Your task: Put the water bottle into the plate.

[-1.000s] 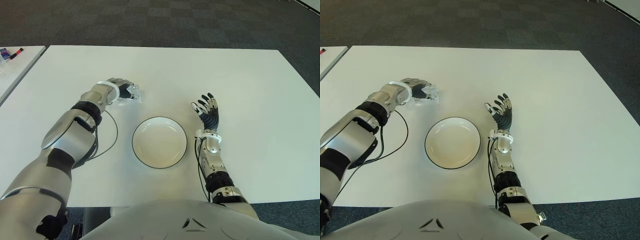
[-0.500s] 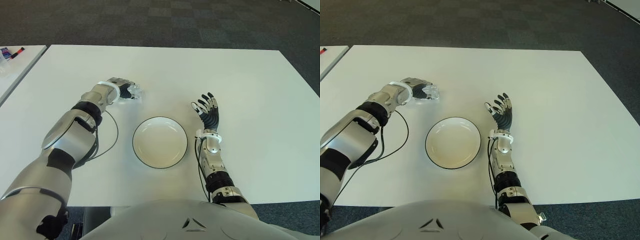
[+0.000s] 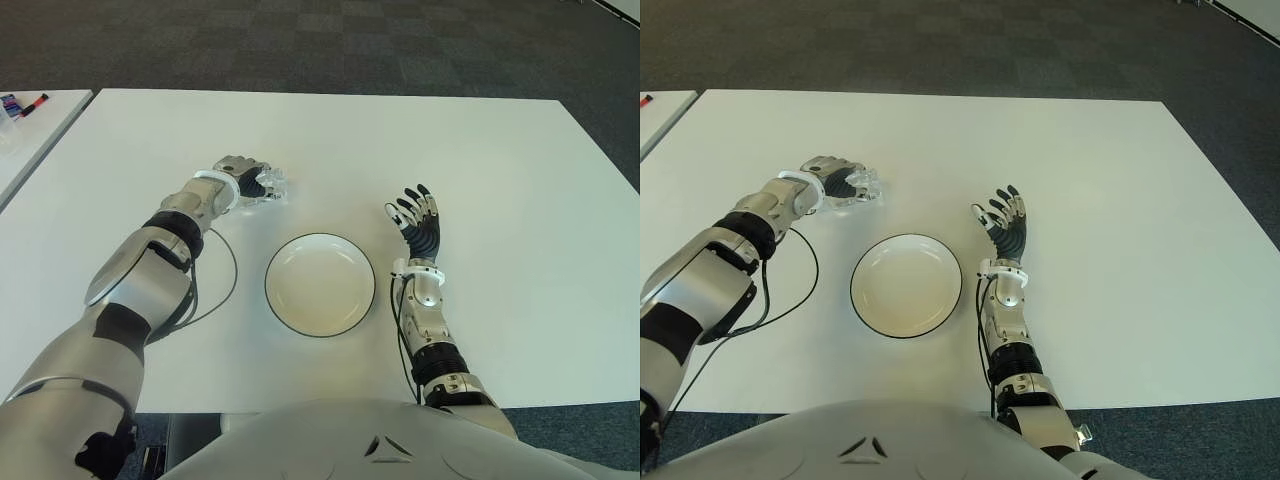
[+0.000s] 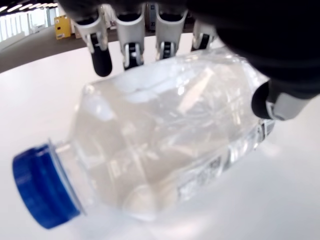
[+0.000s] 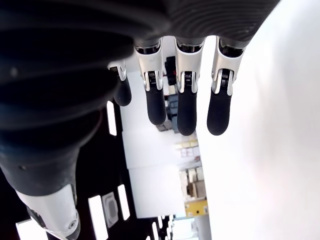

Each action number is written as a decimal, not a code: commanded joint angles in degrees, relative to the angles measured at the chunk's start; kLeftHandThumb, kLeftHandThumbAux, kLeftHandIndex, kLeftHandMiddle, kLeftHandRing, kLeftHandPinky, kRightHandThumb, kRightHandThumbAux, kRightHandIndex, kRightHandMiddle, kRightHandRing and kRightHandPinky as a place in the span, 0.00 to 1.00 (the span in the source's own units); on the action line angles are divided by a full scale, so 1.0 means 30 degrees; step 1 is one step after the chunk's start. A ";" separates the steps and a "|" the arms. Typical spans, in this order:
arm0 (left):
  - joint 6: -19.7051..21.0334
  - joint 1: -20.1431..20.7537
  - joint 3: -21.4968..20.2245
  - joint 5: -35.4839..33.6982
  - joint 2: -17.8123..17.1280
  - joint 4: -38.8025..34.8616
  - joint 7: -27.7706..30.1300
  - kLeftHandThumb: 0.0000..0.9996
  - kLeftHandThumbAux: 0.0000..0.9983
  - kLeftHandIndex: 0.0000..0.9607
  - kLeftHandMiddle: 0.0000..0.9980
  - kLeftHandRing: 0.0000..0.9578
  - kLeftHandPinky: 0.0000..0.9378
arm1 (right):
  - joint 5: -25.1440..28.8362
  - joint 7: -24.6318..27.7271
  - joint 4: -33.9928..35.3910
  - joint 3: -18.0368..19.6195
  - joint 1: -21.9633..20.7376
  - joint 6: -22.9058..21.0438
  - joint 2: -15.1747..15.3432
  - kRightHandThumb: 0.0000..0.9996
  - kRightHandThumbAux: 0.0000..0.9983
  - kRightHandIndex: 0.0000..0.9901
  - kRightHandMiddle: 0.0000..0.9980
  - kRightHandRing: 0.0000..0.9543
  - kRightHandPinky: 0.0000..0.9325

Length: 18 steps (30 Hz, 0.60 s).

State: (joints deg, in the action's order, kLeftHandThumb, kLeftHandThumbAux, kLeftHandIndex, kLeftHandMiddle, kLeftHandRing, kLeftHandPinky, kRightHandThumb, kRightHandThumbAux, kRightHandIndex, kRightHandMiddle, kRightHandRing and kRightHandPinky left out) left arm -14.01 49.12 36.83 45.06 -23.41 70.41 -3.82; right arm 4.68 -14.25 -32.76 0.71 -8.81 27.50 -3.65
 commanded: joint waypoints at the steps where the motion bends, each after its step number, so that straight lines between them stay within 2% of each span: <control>1: -0.0464 -0.0382 -0.0182 -0.0124 0.0106 0.0395 -0.1053 0.85 0.66 0.41 0.51 0.69 0.60 | 0.0137 -0.0040 -0.0215 0.0112 0.0146 0.0269 -0.1511 0.62 0.74 0.13 0.23 0.28 0.36; 12: -0.0927 -0.0514 -0.0354 -0.0197 0.0078 0.0618 -0.2373 0.86 0.66 0.44 0.59 0.80 0.78 | -0.0002 -0.0169 -0.0252 0.0084 0.0097 0.0083 -0.1439 0.61 0.73 0.12 0.23 0.28 0.36; 18: -0.0833 -0.0576 -0.0810 -0.0593 0.0277 0.0740 -0.2523 0.86 0.65 0.45 0.62 0.82 0.79 | -0.0057 -0.0296 -0.0305 0.0095 0.0060 0.0111 -0.1442 0.60 0.73 0.12 0.22 0.28 0.36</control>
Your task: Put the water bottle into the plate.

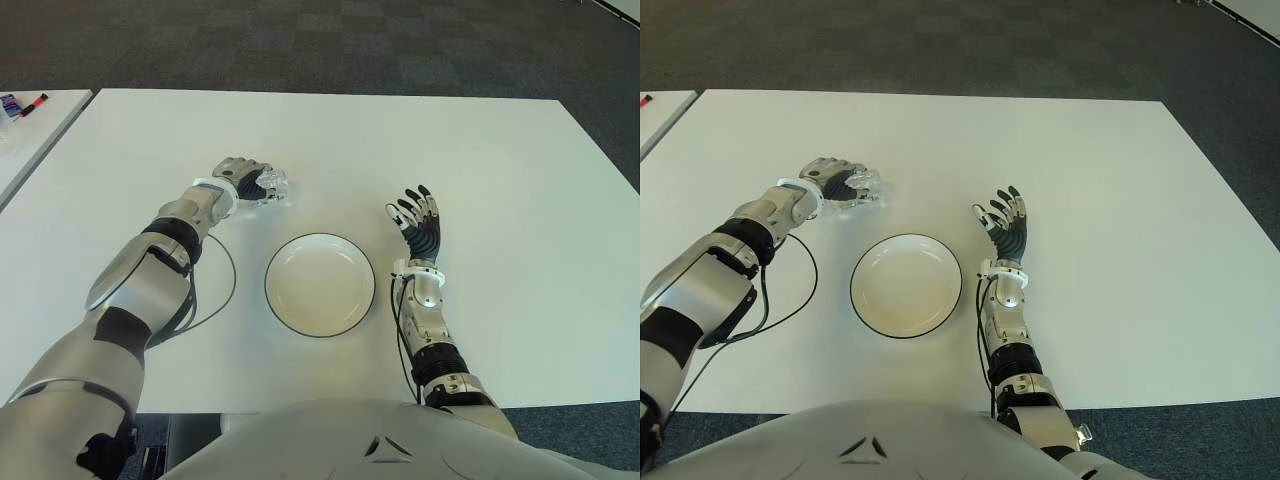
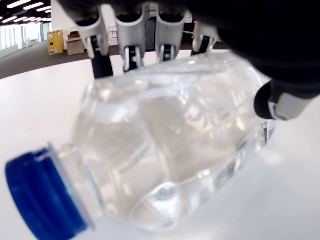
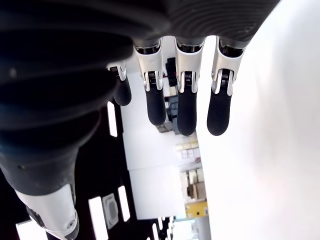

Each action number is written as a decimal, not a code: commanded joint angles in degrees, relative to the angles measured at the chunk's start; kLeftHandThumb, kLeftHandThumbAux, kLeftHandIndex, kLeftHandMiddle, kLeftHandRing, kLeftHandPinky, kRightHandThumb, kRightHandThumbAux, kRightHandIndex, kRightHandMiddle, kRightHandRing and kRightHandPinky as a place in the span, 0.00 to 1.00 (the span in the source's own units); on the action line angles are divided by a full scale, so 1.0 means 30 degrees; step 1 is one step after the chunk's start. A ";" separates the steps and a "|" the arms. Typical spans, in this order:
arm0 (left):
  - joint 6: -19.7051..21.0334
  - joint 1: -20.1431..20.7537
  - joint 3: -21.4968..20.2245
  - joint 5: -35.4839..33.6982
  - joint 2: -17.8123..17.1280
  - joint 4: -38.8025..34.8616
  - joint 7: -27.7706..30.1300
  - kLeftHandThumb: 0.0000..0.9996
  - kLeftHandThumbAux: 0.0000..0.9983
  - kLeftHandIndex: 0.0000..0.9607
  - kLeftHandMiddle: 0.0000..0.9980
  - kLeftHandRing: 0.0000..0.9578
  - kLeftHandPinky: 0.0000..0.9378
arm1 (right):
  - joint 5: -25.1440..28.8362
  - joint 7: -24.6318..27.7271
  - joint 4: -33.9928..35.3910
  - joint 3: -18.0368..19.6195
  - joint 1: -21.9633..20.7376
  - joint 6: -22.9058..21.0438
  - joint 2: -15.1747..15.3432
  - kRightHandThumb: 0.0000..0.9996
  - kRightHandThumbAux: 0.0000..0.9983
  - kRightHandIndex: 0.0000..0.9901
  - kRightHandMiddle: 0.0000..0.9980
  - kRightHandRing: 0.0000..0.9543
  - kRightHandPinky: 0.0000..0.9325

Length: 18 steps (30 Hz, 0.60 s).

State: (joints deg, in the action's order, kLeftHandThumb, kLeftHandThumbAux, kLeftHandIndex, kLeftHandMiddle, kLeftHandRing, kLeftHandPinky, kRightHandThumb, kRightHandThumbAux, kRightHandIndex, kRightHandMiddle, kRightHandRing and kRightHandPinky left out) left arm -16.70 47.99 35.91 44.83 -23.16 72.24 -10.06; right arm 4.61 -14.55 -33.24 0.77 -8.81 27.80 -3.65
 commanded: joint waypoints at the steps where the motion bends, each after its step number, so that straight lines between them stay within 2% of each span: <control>1: 0.0055 -0.0201 -0.0525 -0.0516 0.0182 0.0137 -0.0422 0.86 0.65 0.45 0.61 0.83 0.80 | -0.0081 -0.0248 -0.0185 0.0075 0.0050 0.0128 -0.1453 0.60 0.72 0.13 0.22 0.28 0.36; 8: -0.0012 -0.0273 -0.0749 -0.0488 0.0180 0.0203 -0.0419 0.86 0.66 0.45 0.59 0.85 0.80 | -0.0299 -0.0469 -0.0421 0.0035 -0.0029 0.0593 -0.1437 0.58 0.71 0.13 0.22 0.28 0.36; 18: -0.0217 -0.0390 -0.0953 -0.0682 0.0184 0.0165 -0.0749 0.86 0.66 0.44 0.58 0.85 0.82 | -0.0185 -0.0264 -0.0327 0.0041 -0.0011 0.0258 -0.1401 0.60 0.72 0.13 0.23 0.27 0.36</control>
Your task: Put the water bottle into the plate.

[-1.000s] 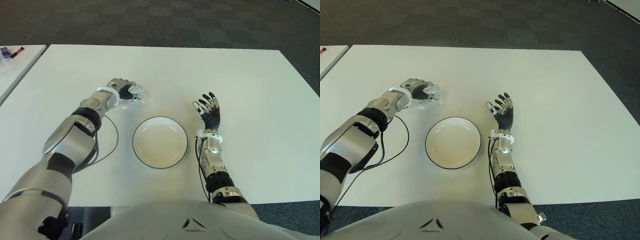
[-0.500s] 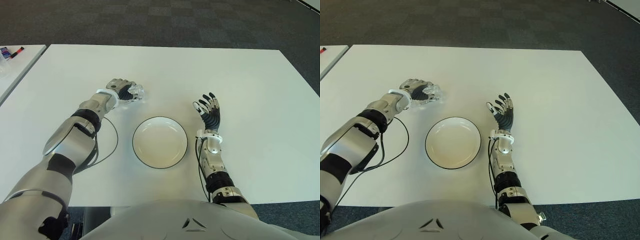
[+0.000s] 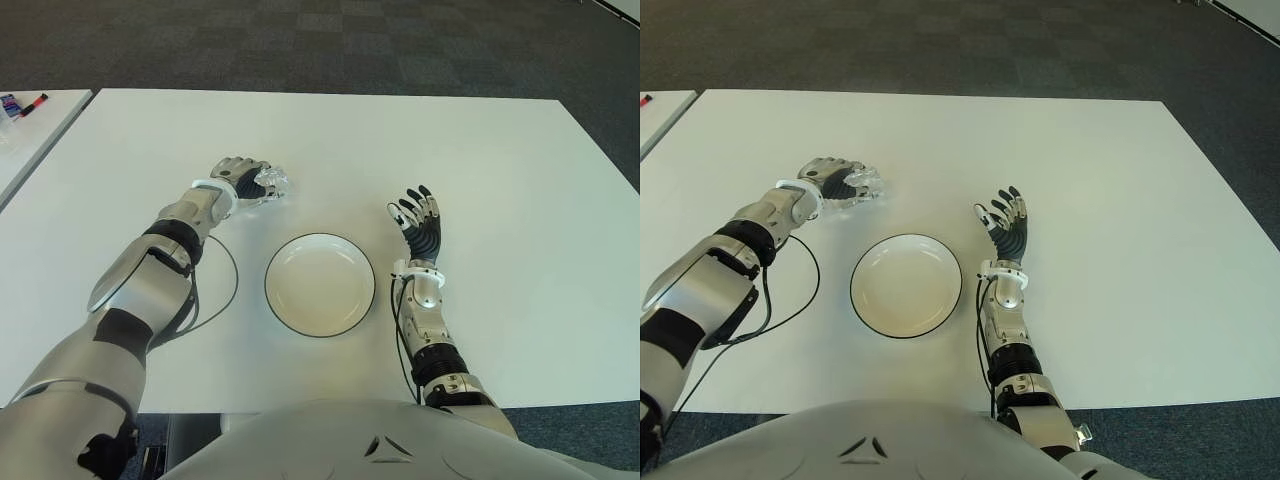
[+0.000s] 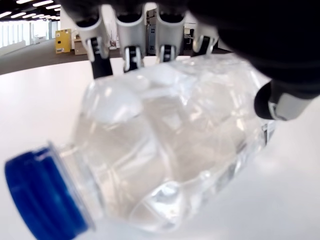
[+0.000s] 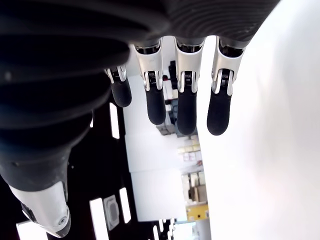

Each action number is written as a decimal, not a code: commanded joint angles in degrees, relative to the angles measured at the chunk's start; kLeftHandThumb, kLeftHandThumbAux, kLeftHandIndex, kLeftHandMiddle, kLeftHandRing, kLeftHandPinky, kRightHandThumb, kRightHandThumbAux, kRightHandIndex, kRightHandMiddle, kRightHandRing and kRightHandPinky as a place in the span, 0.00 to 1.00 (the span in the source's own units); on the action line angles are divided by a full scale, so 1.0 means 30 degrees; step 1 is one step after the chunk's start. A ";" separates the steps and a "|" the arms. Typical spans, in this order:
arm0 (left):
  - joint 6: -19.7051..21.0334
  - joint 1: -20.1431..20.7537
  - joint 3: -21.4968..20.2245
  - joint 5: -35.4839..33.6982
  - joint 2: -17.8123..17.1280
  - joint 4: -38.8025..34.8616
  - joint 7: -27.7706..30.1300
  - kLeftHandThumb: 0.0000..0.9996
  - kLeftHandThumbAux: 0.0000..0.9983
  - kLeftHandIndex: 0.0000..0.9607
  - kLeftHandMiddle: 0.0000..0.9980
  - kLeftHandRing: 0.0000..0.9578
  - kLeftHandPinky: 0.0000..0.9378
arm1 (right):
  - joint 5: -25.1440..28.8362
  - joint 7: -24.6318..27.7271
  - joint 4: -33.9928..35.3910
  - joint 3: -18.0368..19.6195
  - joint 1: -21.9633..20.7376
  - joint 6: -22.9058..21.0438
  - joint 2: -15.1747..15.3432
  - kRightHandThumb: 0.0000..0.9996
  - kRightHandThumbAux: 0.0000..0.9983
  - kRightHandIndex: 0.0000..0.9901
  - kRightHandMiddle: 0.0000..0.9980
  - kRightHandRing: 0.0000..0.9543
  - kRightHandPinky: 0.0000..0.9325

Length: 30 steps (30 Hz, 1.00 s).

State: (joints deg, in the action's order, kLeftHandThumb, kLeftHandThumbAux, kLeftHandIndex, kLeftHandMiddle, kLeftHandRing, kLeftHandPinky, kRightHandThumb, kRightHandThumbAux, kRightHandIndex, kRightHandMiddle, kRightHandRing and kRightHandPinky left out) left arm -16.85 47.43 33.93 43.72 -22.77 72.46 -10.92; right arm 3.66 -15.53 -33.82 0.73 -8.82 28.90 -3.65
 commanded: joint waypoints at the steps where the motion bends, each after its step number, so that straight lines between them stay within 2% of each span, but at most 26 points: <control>1: -0.0177 -0.0211 -0.0302 -0.0318 0.0053 0.0093 -0.0479 0.86 0.66 0.44 0.58 0.85 0.82 | 0.0156 0.0087 -0.0117 0.0056 -0.0004 -0.0146 -0.1403 0.60 0.72 0.13 0.23 0.28 0.36; 8: -0.0164 -0.0257 -0.0397 -0.0372 0.0065 0.0105 -0.0476 0.86 0.66 0.44 0.59 0.84 0.81 | 0.0262 0.0167 -0.0002 0.0080 0.0028 -0.0397 -0.1422 0.61 0.73 0.13 0.23 0.28 0.36; 18: -0.0175 -0.0221 -0.0339 -0.0149 -0.0082 -0.0079 -0.0408 0.86 0.66 0.46 0.62 0.80 0.74 | 0.0338 0.0235 -0.0170 0.0148 -0.0038 -0.0400 -0.1427 0.60 0.74 0.13 0.22 0.27 0.35; 27: -0.0240 -0.0245 -0.0390 -0.0160 -0.0121 -0.0269 -0.0595 0.86 0.66 0.46 0.62 0.78 0.75 | 0.0400 0.0266 -0.0490 0.0180 -0.0170 -0.0236 -0.1430 0.61 0.74 0.13 0.22 0.27 0.36; 30: -0.0201 -0.0277 -0.0498 -0.0258 -0.0113 -0.0352 -0.0659 0.86 0.66 0.46 0.53 0.78 0.75 | 0.0308 0.0242 -0.0533 0.0151 -0.0171 -0.0228 -0.1396 0.61 0.74 0.13 0.23 0.28 0.36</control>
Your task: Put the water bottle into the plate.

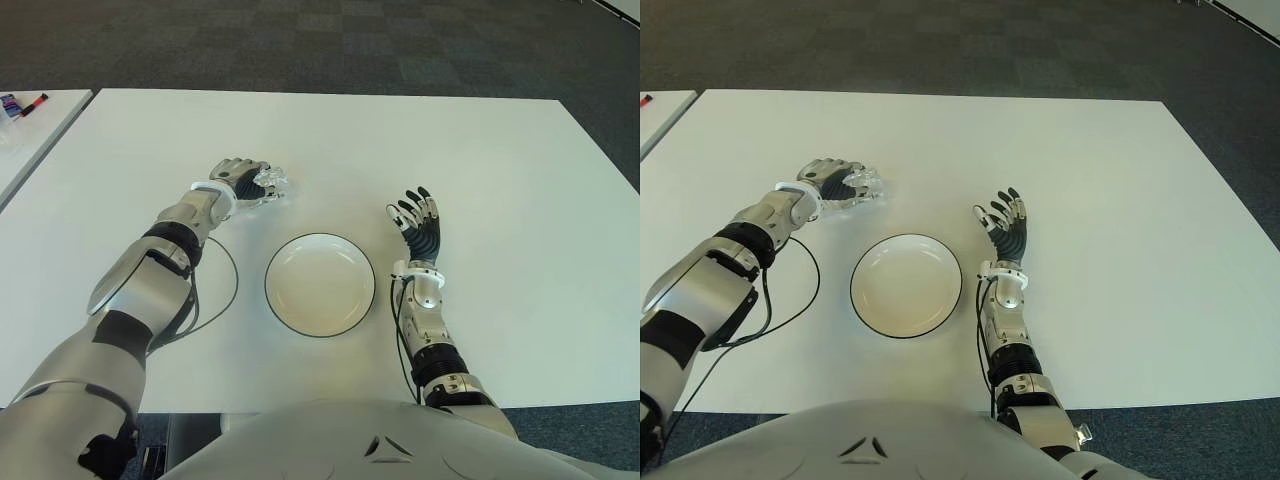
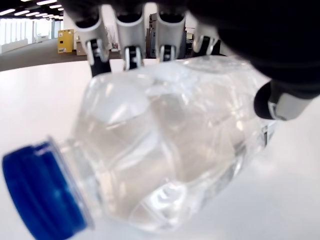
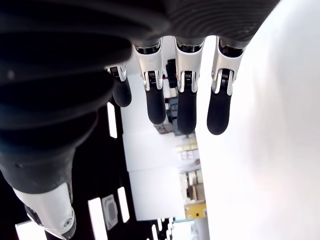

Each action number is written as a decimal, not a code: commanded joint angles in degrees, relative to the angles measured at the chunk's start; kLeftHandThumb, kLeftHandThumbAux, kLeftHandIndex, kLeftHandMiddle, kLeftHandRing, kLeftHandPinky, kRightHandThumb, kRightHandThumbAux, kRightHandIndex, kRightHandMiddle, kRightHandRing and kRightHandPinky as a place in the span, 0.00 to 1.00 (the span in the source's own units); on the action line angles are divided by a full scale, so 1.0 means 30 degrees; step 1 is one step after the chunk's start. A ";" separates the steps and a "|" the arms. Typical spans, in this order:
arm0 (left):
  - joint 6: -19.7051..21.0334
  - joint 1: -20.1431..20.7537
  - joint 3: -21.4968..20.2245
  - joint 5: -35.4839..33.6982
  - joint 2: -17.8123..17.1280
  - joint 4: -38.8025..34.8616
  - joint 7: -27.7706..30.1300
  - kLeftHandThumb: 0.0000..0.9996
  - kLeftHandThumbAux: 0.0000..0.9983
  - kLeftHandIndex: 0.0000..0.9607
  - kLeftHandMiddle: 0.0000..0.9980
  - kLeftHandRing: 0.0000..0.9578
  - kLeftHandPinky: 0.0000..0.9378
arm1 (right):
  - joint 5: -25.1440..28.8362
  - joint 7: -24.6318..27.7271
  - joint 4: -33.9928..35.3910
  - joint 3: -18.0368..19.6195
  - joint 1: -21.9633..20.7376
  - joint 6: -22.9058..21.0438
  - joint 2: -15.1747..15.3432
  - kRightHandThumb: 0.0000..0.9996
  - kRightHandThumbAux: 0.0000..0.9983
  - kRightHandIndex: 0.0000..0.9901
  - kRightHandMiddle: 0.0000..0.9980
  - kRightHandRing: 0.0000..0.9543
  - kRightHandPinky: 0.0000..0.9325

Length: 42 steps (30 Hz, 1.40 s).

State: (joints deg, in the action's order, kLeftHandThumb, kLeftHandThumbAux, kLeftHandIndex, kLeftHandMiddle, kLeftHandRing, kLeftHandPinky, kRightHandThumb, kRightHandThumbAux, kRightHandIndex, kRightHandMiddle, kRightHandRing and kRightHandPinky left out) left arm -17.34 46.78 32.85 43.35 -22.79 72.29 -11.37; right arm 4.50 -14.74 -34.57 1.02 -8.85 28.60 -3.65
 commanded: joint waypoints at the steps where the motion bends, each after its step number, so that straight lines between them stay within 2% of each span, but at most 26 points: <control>1: -0.0031 -0.0066 -0.0153 -0.0145 -0.0107 -0.0313 -0.0504 0.86 0.66 0.46 0.52 0.78 0.75 | 0.0012 -0.0027 -0.0288 0.0046 -0.0160 -0.0134 -0.1387 0.60 0.74 0.13 0.23 0.28 0.36; 18: -0.0123 -0.0074 -0.0514 -0.0438 -0.0222 -0.0871 -0.0070 0.86 0.66 0.47 0.49 0.77 0.73 | 0.0032 0.0000 -0.0641 0.0055 -0.0317 -0.0164 -0.1417 0.61 0.76 0.13 0.23 0.28 0.36; 19: -0.0159 0.0005 -0.0588 -0.0519 -0.0278 -0.1135 0.0099 0.86 0.66 0.47 0.49 0.76 0.73 | -0.0013 -0.0038 -0.0640 0.0035 -0.0301 -0.0166 -0.1421 0.61 0.76 0.13 0.23 0.28 0.36; 22: -0.0320 0.0051 -0.0818 -0.0780 -0.0601 -0.2220 0.0570 0.86 0.65 0.46 0.58 0.76 0.73 | -0.0122 -0.0129 -0.0601 -0.0016 -0.0267 -0.0204 -0.1419 0.61 0.76 0.13 0.23 0.28 0.35; 27: -0.0443 -0.0463 -0.1387 -0.1208 -0.1225 -0.4532 0.1331 0.86 0.66 0.45 0.60 0.75 0.69 | -0.0205 -0.0189 -0.0442 -0.0100 -0.0198 -0.0323 -0.1446 0.61 0.75 0.13 0.23 0.28 0.35; 34: -0.0885 -0.0863 -0.1724 -0.1289 -0.1496 -0.5557 0.1032 0.85 0.66 0.43 0.55 0.73 0.65 | -0.0128 -0.0189 -0.0479 -0.0112 -0.0259 -0.0407 -0.1494 0.61 0.75 0.13 0.23 0.28 0.35; 42: -0.1322 -0.0829 -0.2176 -0.1476 -0.1741 -0.6093 0.1089 0.85 0.67 0.42 0.50 0.72 0.65 | -0.0121 -0.0234 -0.0490 -0.0130 -0.0298 -0.0551 -0.1542 0.62 0.74 0.14 0.24 0.28 0.35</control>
State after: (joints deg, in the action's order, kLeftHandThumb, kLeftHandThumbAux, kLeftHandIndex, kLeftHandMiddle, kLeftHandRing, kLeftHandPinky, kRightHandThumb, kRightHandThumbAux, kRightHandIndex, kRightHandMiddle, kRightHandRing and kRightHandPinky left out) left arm -20.95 44.53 27.44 39.87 -27.19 54.99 -8.17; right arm 4.14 -15.12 -35.76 0.70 -9.16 28.09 -3.65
